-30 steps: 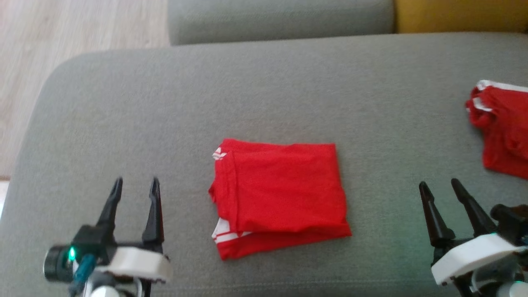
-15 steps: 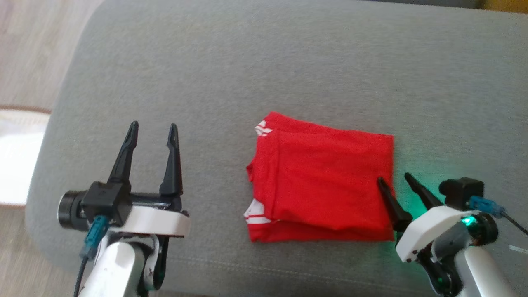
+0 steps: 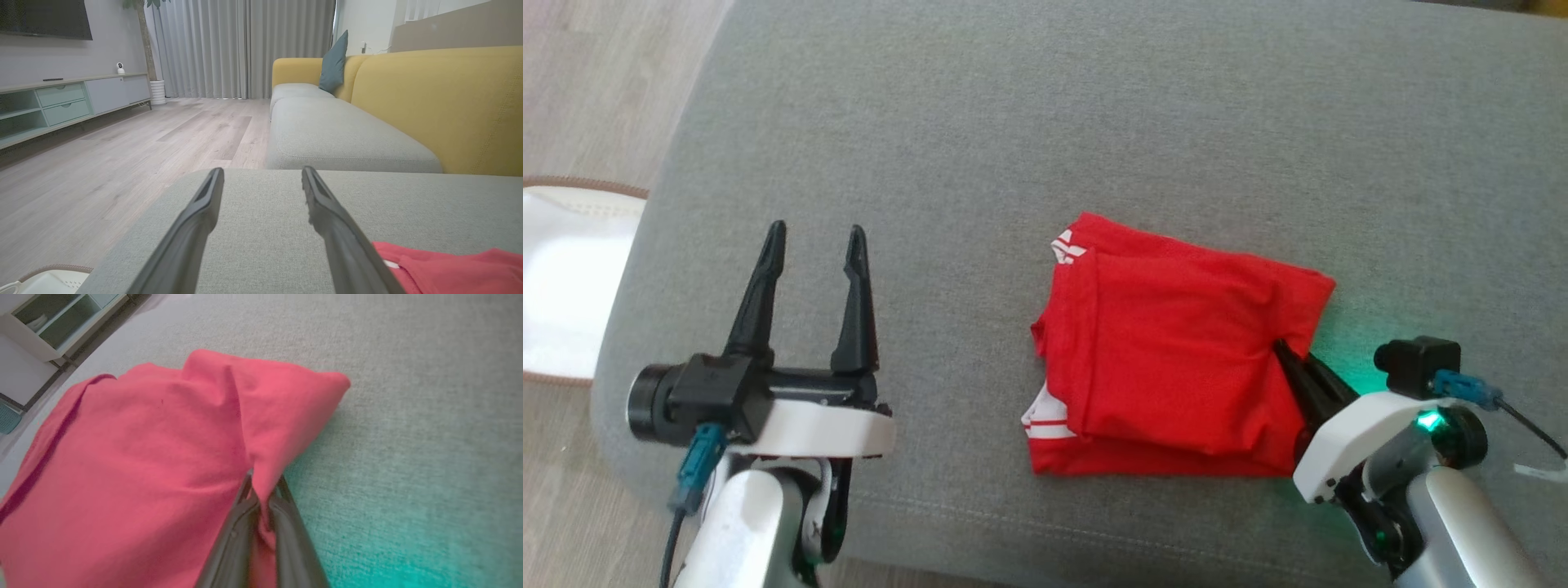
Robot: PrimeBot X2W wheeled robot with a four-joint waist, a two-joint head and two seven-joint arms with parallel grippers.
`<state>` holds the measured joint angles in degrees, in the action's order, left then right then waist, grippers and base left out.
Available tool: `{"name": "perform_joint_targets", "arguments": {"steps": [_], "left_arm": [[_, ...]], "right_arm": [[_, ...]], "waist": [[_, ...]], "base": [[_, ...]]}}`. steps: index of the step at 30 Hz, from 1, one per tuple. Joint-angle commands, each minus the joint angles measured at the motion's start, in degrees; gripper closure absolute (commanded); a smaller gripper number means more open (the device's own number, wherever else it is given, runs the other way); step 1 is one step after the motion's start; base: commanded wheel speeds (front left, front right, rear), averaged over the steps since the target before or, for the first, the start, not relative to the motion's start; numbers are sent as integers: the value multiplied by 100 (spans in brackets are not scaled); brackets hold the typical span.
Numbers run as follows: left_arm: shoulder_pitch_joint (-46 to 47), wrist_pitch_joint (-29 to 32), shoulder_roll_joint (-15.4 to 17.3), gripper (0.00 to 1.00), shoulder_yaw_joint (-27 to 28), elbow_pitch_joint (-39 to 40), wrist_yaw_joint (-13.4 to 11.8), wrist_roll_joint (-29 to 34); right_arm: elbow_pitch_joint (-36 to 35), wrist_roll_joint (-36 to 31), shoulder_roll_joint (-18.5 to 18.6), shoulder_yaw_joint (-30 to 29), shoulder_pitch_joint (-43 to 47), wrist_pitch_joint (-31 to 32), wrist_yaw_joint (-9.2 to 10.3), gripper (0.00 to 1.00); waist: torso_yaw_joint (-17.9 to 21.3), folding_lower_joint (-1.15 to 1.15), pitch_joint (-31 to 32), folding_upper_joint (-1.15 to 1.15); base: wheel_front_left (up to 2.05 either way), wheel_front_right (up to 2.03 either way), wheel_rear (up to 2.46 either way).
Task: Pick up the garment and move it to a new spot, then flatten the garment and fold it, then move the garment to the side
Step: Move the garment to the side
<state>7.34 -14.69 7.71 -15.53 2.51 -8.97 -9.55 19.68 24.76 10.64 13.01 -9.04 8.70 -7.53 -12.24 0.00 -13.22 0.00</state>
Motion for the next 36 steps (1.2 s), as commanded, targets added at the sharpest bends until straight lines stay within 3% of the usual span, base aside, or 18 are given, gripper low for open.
{"name": "perform_joint_targets", "arguments": {"steps": [1,7,12,19,28,31,36], "left_arm": [[154,-30,26,0,259,225,41,92],[57,-30,15,0,412,274,180,196],[74,-30,39,0,494,344,292,287],[275,-30,74,0,401,377,520,430],[603,-30,143,0,318,395,697,540],[773,-30,205,0,273,403,789,586],[902,-30,268,0,240,442,841,639]], "right_arm": [[-226,-56,97,157,-43,-78,4,100],[-703,-248,287,272,-18,-44,4,100],[-1048,-331,491,383,-170,88,4,100],[-1231,-315,1136,365,-693,163,4,100],[-1004,-211,1747,-202,-1636,-33,4,100],[-828,-279,2188,-405,-2016,-48,4,100],[-846,-447,2591,-727,-2183,24,4,100]], "waist": [[60,0,24,0],[566,0,33,0],[1273,0,-28,0],[2109,0,-216,0],[2553,0,-705,0],[2600,0,-970,0],[2655,0,-1197,0]], "base": [[0,0,0],[0,0,0],[0,0,0],[0,0,0],[0,0,0],[0,0,0],[0,0,0]]}}
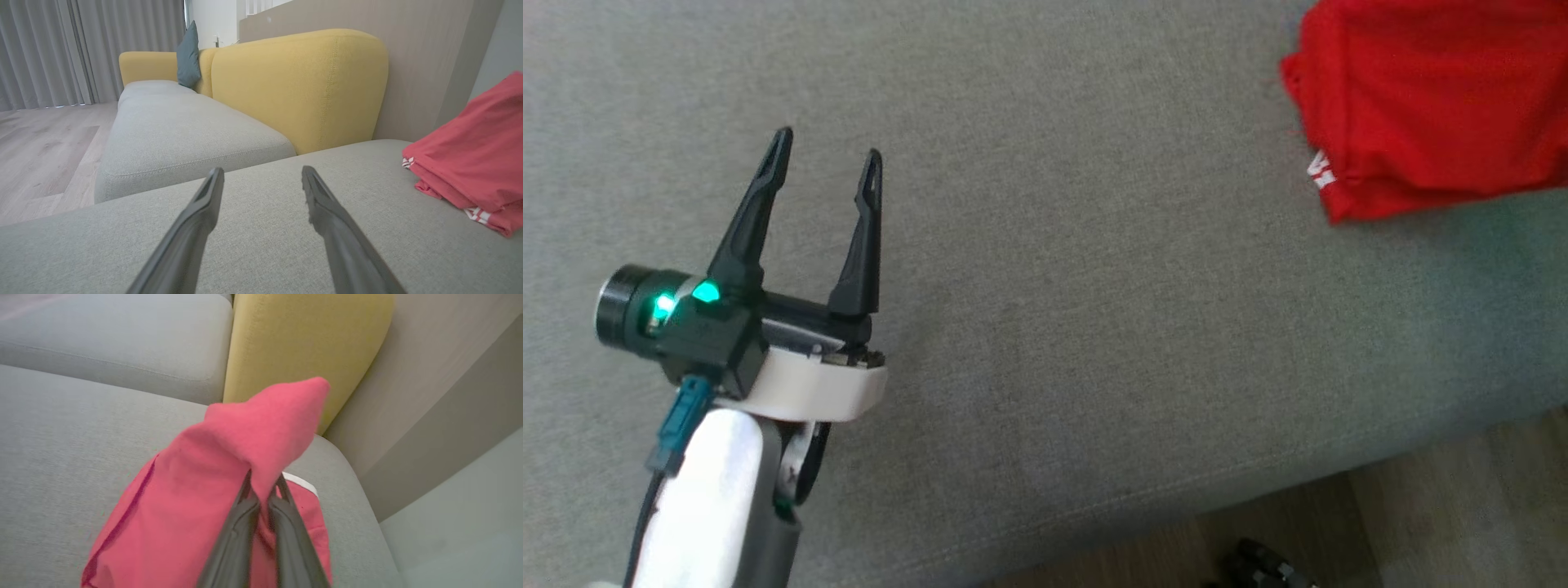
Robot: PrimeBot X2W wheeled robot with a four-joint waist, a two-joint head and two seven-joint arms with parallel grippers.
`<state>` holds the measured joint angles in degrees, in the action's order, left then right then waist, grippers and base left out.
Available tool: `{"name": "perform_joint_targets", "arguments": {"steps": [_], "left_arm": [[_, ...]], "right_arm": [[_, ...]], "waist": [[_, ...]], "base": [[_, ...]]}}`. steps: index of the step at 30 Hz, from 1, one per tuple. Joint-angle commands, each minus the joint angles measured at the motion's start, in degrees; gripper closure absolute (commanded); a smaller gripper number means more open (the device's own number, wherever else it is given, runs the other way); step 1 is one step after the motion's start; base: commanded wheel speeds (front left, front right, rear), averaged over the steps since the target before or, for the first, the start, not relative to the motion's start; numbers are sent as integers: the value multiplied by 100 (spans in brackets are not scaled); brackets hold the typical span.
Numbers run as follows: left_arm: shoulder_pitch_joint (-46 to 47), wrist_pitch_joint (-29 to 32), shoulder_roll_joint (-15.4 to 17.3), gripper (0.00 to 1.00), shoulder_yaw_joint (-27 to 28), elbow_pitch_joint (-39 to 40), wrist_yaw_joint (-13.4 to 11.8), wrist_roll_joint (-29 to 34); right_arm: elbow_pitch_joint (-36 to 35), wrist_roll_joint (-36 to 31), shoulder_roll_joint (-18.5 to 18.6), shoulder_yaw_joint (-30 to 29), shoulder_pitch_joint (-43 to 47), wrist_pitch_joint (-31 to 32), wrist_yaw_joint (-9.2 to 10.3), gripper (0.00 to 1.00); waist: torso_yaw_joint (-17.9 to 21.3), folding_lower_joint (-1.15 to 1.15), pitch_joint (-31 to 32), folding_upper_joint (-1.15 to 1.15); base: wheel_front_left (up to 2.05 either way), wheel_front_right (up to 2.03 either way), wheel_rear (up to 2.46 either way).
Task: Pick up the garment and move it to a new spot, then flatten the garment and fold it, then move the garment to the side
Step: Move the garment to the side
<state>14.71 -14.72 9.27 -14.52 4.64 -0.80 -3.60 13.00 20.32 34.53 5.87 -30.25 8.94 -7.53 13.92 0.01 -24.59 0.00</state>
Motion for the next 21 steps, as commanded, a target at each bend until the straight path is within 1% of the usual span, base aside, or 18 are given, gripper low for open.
{"name": "perform_joint_targets", "arguments": {"steps": [1,4,8,12,16,18,21], "left_arm": [[185,-28,120,0,132,239,28,53],[239,-28,148,0,131,249,38,64],[365,-28,173,0,103,267,75,75],[569,-28,173,0,29,288,134,102],[758,-28,136,0,-48,276,184,105],[827,-28,106,0,-72,268,199,90],[904,-28,69,0,-93,257,212,72]], "right_arm": [[-190,-36,259,-79,-71,32,4,100],[-234,-59,337,-257,-114,71,4,100],[-259,-135,308,-392,-214,146,4,100],[-107,-264,238,-497,-392,256,4,100],[175,-603,95,-751,-604,332,4,100],[372,-920,27,-935,-670,429,4,100],[551,-1395,-121,-1195,-784,368,4,100]], "waist": [[47,-1,-99,0],[86,-1,-211,0],[116,-1,-426,0],[95,-1,-691,0],[40,-1,-911,0],[10,-1,-999,0],[-35,-1,-1110,0]], "base": [[0,0,0],[0,0,0],[0,0,0],[0,0,0],[0,0,0],[0,0,0],[0,0,0]]}}
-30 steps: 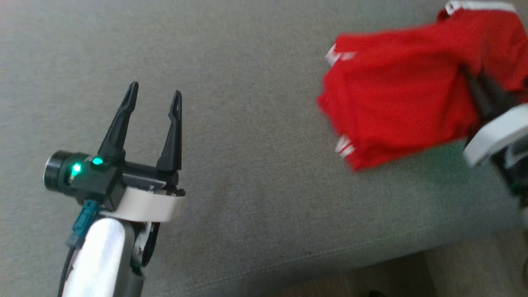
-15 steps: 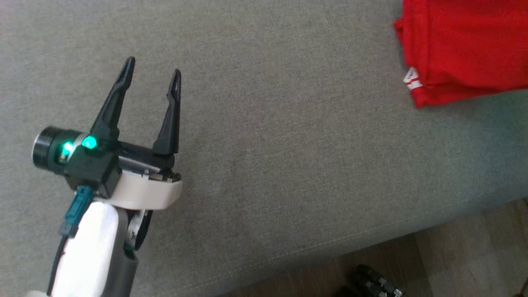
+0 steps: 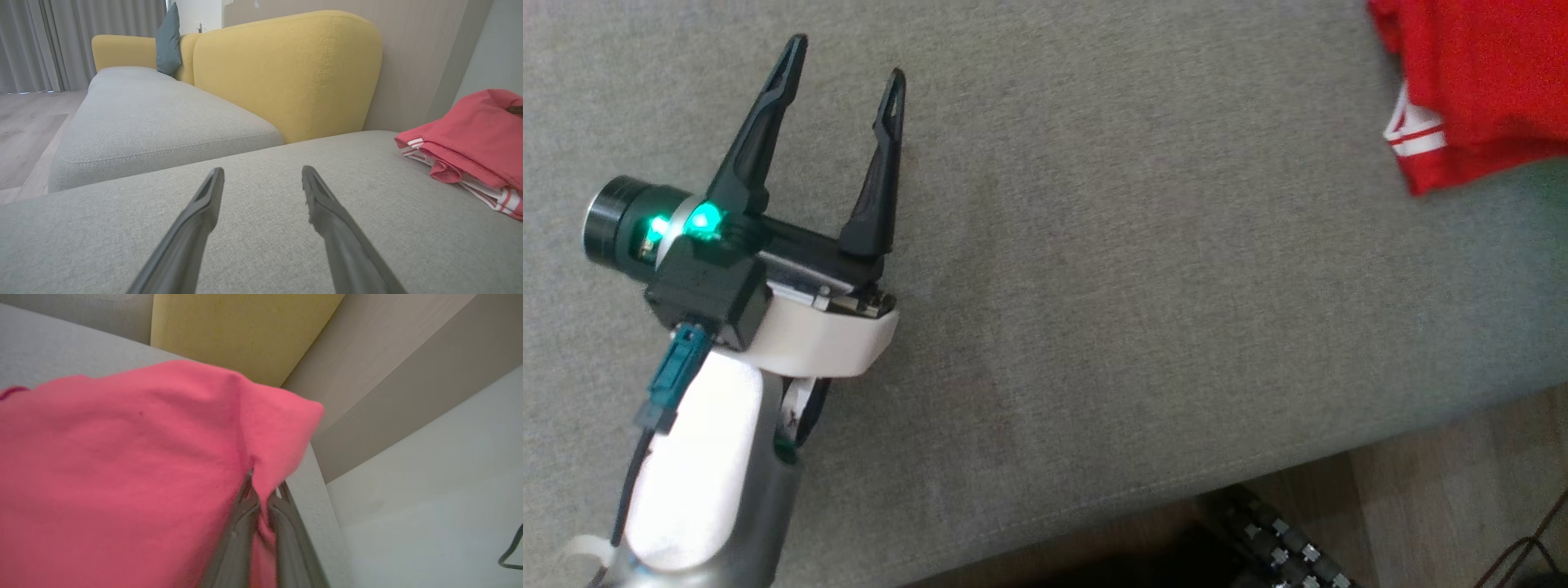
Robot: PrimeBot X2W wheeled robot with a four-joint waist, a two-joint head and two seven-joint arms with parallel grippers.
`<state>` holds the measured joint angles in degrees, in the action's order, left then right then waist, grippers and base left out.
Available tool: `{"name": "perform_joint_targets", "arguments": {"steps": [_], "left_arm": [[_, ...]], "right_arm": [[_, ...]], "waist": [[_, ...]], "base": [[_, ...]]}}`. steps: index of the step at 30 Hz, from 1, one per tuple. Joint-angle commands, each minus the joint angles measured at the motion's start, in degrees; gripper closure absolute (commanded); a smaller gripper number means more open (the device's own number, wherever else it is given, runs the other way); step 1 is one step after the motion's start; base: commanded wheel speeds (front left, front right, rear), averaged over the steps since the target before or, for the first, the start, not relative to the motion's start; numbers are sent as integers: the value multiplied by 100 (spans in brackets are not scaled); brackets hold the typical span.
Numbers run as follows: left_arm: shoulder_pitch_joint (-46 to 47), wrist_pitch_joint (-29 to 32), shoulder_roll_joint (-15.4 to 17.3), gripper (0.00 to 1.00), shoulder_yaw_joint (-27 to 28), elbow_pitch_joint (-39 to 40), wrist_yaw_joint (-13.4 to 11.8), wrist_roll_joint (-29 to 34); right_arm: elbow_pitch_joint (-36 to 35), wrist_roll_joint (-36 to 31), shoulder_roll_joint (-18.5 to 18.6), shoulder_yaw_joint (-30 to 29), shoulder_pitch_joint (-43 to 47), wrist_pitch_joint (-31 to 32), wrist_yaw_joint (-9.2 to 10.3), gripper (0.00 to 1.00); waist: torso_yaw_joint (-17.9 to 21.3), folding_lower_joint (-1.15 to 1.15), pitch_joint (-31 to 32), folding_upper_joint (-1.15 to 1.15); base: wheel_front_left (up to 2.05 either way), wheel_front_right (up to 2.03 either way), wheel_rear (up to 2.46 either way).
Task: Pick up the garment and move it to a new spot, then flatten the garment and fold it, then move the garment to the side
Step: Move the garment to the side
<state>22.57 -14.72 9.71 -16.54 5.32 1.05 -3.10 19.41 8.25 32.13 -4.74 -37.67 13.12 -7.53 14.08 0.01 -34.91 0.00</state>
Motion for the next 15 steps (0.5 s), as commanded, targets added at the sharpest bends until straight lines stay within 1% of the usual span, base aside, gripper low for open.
{"name": "perform_joint_targets", "arguments": {"steps": [1,3,4,5,6,11,15], "left_arm": [[137,-28,13,0,105,185,32,14],[174,-28,-7,0,101,171,44,0],[187,-28,-17,0,105,166,46,-11],[197,-28,-23,0,113,162,48,-19],[197,-28,-23,0,113,162,48,-19],[193,-28,-24,0,181,118,57,-58],[100,-28,-32,0,235,58,45,-80]], "right_arm": [[-31,-350,45,-252,-72,-75,4,89],[39,-673,-120,-480,-108,-178,4,45],[72,-819,-211,-610,-120,-240,4,0],[80,-980,-289,-718,-126,-337,4,0],[80,-980,-289,-718,-126,-337,4,0],[140,-1514,-739,-1227,-121,-733,4,0],[140,-1612,-1130,-1668,57,-944,4,0]], "waist": [[-64,-1,-109,0],[-103,-1,-154,0],[-118,-1,-168,0],[-130,-1,-179,0],[-130,-1,-179,0],[-145,-1,-131,0],[-179,-1,72,0]], "base": [[0,0,0],[0,0,0],[0,0,0],[0,0,0],[0,0,0],[0,0,0],[0,0,0]]}}
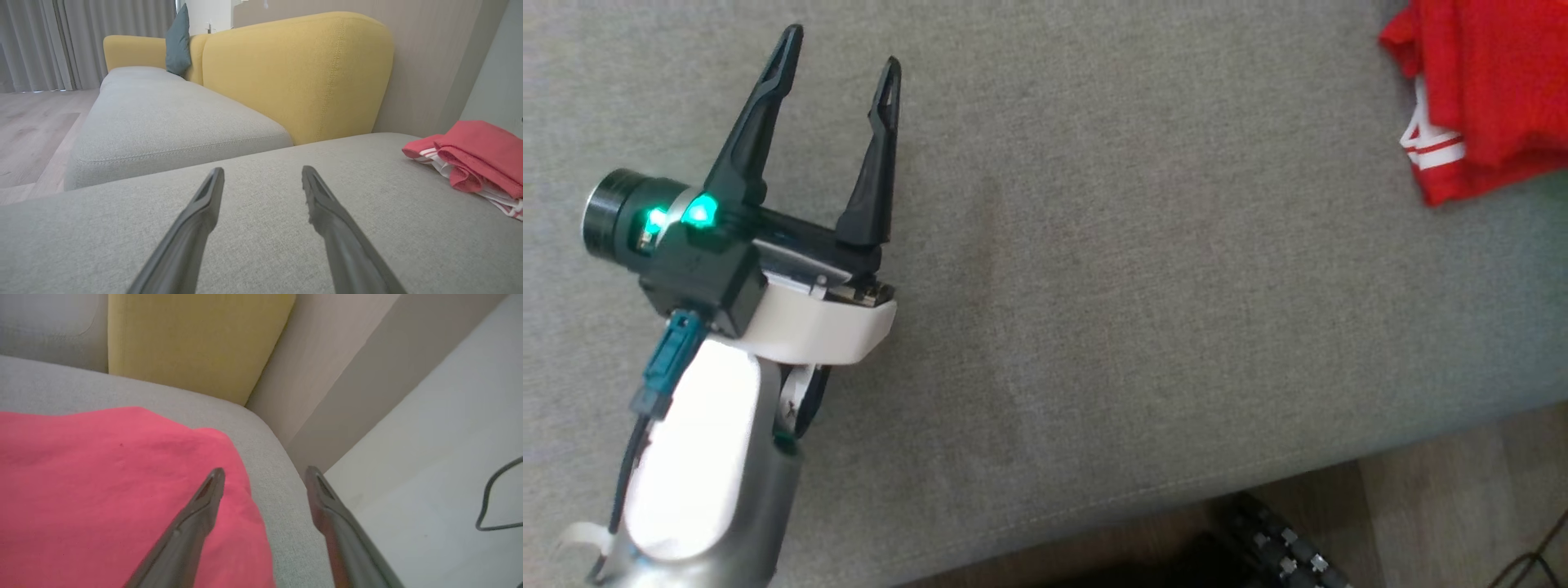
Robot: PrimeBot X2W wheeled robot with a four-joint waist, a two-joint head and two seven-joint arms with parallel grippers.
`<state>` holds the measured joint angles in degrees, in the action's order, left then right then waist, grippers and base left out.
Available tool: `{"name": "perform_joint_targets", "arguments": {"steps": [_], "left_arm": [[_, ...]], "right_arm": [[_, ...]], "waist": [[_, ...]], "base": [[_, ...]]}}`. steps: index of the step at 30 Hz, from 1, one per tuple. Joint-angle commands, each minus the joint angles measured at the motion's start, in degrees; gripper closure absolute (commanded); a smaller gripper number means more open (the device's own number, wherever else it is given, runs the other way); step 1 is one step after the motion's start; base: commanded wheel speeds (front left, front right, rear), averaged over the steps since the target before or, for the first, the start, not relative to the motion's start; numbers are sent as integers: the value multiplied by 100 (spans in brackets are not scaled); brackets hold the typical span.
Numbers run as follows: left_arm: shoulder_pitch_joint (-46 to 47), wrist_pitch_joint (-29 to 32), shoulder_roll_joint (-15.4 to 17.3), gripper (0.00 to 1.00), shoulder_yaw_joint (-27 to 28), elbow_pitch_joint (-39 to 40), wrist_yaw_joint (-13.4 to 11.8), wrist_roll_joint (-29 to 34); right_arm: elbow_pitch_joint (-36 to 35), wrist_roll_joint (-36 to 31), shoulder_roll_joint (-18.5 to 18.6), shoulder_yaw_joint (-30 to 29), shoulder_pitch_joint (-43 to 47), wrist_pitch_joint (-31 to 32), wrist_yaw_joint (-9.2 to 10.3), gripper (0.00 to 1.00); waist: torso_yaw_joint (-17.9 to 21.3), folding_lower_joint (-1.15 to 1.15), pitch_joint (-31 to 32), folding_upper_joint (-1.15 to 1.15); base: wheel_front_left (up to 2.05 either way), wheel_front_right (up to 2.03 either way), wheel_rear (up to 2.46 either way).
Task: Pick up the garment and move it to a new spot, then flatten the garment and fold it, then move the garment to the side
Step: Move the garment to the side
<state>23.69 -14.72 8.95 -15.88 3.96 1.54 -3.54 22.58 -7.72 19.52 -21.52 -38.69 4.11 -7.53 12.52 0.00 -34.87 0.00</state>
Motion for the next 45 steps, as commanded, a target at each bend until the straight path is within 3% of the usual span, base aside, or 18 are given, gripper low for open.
{"name": "perform_joint_targets", "arguments": {"steps": [1,6,11,15,21,28,45], "left_arm": [[-47,-28,39,0,180,174,-11,-37],[-331,-28,-15,0,262,74,-94,-70],[-691,-28,-73,0,433,-44,-195,-176],[-983,-28,-139,0,579,-161,-292,-261],[-1363,-28,-183,0,822,-317,-392,-376],[-1755,-28,-180,0,1011,-494,-478,-391],[-2534,-28,-243,0,1028,-926,-462,-508]], "right_arm": [[-218,-6,19,-67,253,-118,4,0],[-733,285,-657,-133,951,-596,4,0],[-1337,548,-1252,275,1786,-944,4,0],[-1689,761,-1514,734,2295,-1081,4,0],[-1921,1080,-1642,1528,2658,-1188,4,0],[-1969,1292,-1661,2020,2904,-1191,4,0],[-1969,1499,-1663,2227,3736,-941,4,0]], "waist": [[-42,0,141,0],[-167,0,589,0],[-325,0,1075,0],[-494,0,1426,0],[-759,0,1845,0],[-1019,0,2332,0],[-1106,0,3361,0]], "base": [[0,0,0],[0,0,0],[0,0,0],[0,0,0],[0,0,0],[0,0,0],[0,0,0]]}}
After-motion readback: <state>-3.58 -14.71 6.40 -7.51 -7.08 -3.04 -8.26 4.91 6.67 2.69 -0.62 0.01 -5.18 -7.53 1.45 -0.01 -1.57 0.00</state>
